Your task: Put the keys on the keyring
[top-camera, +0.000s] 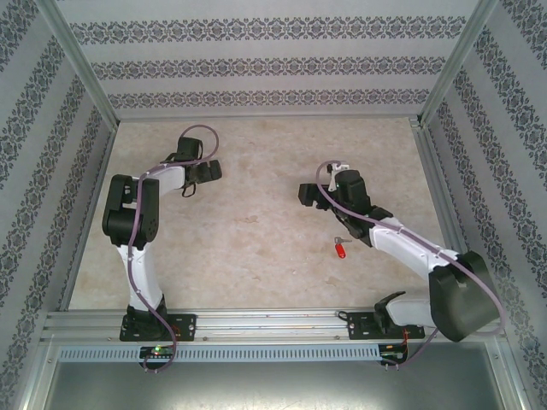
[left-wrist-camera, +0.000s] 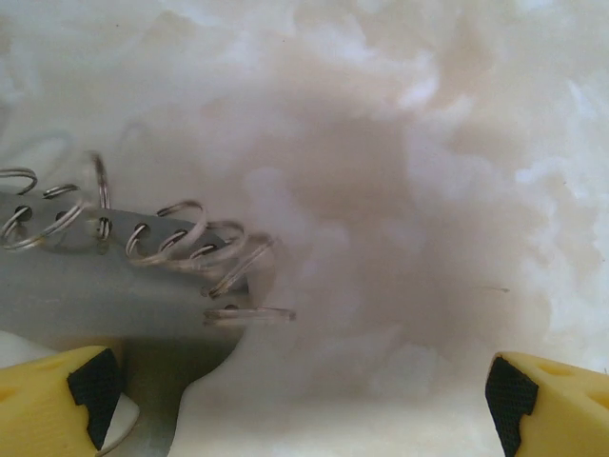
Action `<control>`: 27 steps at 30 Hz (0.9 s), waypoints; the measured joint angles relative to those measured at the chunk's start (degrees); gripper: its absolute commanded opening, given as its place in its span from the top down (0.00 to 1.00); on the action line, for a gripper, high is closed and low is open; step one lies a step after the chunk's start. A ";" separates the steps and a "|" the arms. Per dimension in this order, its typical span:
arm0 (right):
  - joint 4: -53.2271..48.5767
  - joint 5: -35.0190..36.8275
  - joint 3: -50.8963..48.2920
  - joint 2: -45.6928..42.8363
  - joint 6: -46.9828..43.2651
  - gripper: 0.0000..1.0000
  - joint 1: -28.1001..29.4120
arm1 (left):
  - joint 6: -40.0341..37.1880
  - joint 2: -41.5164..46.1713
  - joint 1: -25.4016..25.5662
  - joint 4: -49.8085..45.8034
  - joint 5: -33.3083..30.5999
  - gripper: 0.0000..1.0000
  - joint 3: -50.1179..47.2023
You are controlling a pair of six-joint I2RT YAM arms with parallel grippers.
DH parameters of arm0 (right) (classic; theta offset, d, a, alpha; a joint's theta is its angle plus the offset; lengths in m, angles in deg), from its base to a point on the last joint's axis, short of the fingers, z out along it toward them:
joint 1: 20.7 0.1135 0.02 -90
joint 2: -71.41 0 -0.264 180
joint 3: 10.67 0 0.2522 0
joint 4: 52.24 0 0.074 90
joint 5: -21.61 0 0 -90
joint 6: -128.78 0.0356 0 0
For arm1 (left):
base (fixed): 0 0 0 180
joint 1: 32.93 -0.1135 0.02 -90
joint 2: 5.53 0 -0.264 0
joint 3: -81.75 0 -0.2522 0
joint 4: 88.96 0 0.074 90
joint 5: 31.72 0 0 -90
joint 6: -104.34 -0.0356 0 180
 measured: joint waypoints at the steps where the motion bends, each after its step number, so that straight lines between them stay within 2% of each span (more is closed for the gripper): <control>1: -0.02 0.07 -0.26 -0.94 0.02 0.06 -0.09 | 0.09 0.00 0.00 0.00 0.00 0.00 0.09; 7: 0.02 0.37 -1.99 -6.86 1.14 0.06 -1.18 | 1.05 -0.20 0.04 -0.04 0.04 0.00 0.42; 12: 0.02 0.59 -2.93 -8.09 2.38 0.06 -1.97 | 1.55 -0.20 1.09 -0.07 0.04 0.00 0.39; 23: 2.89 0.55 -4.24 -6.75 6.03 0.06 -1.97 | 3.87 4.00 7.34 0.22 1.20 0.00 -5.33; 27: 3.06 0.59 -4.90 -6.67 6.84 0.06 -1.97 | 6.19 6.49 11.04 2.03 1.57 0.00 -9.03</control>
